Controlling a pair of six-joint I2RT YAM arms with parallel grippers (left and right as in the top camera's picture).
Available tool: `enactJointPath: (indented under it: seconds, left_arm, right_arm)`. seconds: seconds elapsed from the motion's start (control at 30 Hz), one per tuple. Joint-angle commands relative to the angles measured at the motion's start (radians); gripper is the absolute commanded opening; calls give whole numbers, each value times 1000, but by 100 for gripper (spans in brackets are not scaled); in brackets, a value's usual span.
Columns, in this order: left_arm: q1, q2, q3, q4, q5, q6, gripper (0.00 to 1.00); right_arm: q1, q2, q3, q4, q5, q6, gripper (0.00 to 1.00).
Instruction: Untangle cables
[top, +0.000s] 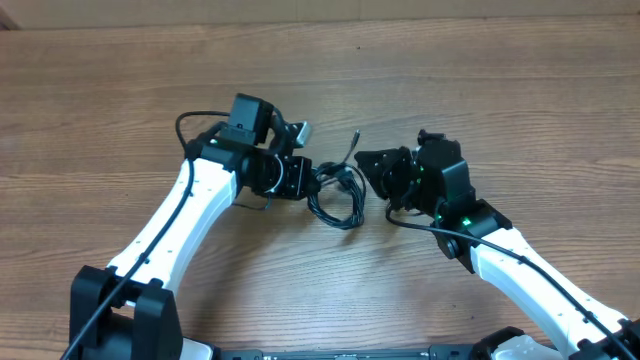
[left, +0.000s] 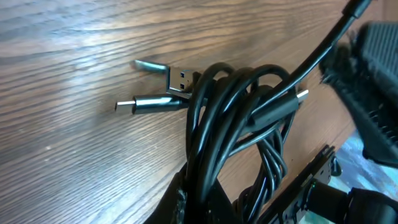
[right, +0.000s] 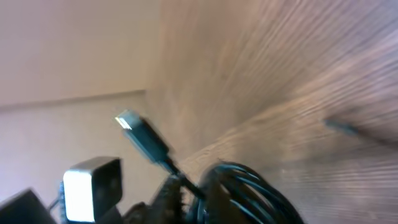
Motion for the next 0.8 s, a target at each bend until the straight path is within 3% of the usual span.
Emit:
enactJointPath:
  seconds: [0.0,0.4,0.53,0.63,0.77]
  left_arm:
    - [-14,-7,23,4,37,23,4]
    - [-14,-7,23,5,26,22,4]
    - [-14,-7,23,4,5,22,4]
    - [-14,-7,23,3,-19,13,4]
    - [-14,-7,23,6,-19,-21,4]
  right_arm:
    - [-2,5,11,34,19,-39,4]
    - [-2,5,11,69,19,-114,6]
    - [-2,5,11,63,17,-265,11]
    - [-2,-8,11,27,15,-414,21]
    - [-2,-53,11,-14,15,-516,24]
